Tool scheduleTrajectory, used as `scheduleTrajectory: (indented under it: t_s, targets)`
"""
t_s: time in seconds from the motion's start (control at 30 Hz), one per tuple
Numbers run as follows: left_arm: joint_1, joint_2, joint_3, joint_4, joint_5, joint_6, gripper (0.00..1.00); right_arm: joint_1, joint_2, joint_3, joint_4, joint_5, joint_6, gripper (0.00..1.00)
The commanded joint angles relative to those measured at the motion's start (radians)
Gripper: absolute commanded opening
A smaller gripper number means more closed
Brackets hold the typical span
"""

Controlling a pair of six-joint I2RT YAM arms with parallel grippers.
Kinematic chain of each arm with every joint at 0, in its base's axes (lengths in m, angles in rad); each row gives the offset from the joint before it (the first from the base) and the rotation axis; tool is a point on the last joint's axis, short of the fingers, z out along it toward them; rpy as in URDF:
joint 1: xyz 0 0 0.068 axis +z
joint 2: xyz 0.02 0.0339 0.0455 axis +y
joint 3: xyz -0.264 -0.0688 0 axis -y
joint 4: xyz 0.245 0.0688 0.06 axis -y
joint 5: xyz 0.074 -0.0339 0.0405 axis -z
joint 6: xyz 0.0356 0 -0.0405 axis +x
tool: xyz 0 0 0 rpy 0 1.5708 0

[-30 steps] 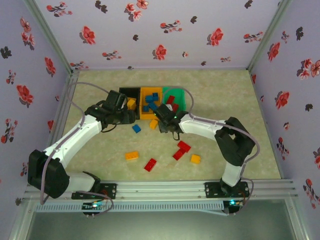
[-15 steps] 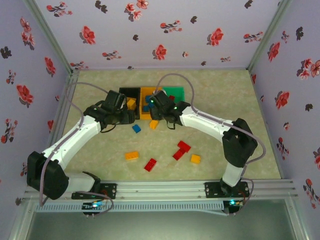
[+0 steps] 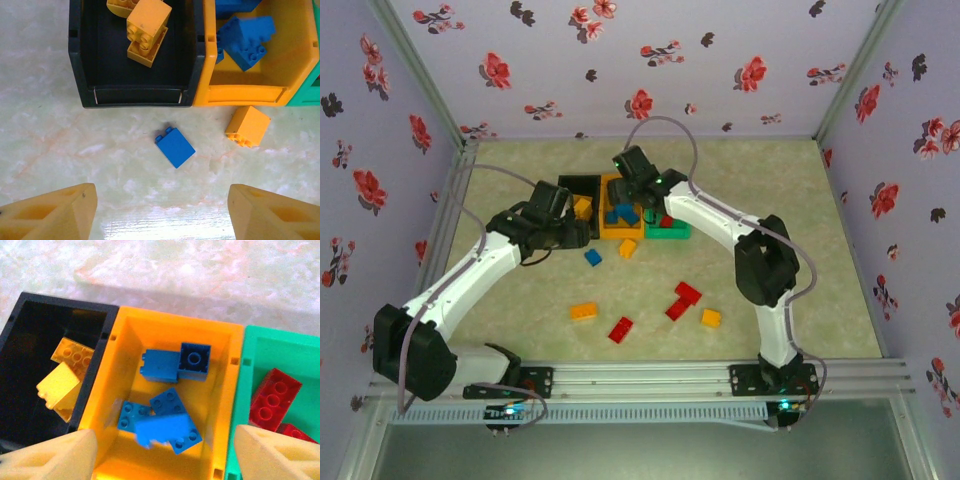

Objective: Sort the legos into containers by color

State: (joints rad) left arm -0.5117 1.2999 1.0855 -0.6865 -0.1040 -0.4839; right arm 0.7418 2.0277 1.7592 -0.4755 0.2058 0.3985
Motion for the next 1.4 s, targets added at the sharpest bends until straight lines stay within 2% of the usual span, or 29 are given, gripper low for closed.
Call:
scheduleTrajectory:
  t_s: [0.0,0.27,0.53,0.73,0.9,1.0,1.17,1.37]
  targets:
    - [0.005,-0.023,0.003,-0.021,0.001,0.014,0.71,-0.001,-0.031,-0.009,-0.002,-0.013,0.036,0.75]
    - [0.004,-0.016,-0.018,-0.016,0.013,0.006,0.71,0.0,-0.225,-0.286,0.119,-0.007,0.115,0.78]
    - [-0.017,-0.025,-0.078,-0.014,0.038,-0.019,0.71,-0.009,-0.388,-0.404,0.089,0.045,0.097,0.81]
    - [-0.097,-0.091,-0.182,-0.054,0.051,-0.083,0.73,-0.026,-0.486,-0.47,0.089,0.073,0.096,0.82]
    - [-0.182,-0.173,-0.283,-0.073,0.041,-0.23,0.76,-0.039,-0.524,-0.5,0.099,0.073,0.1,0.83]
    - [-0.249,-0.217,-0.347,-0.068,-0.011,-0.364,0.82,-0.04,-0.519,-0.498,0.101,0.065,0.102,0.83]
    - [-0.335,-0.251,-0.451,-0.001,-0.047,-0.545,0.85,-0.039,-0.504,-0.489,0.1,0.053,0.104,0.83]
    - [-0.38,-0.258,-0.521,0.09,-0.052,-0.639,0.92,-0.039,-0.505,-0.491,0.094,0.055,0.101,0.84]
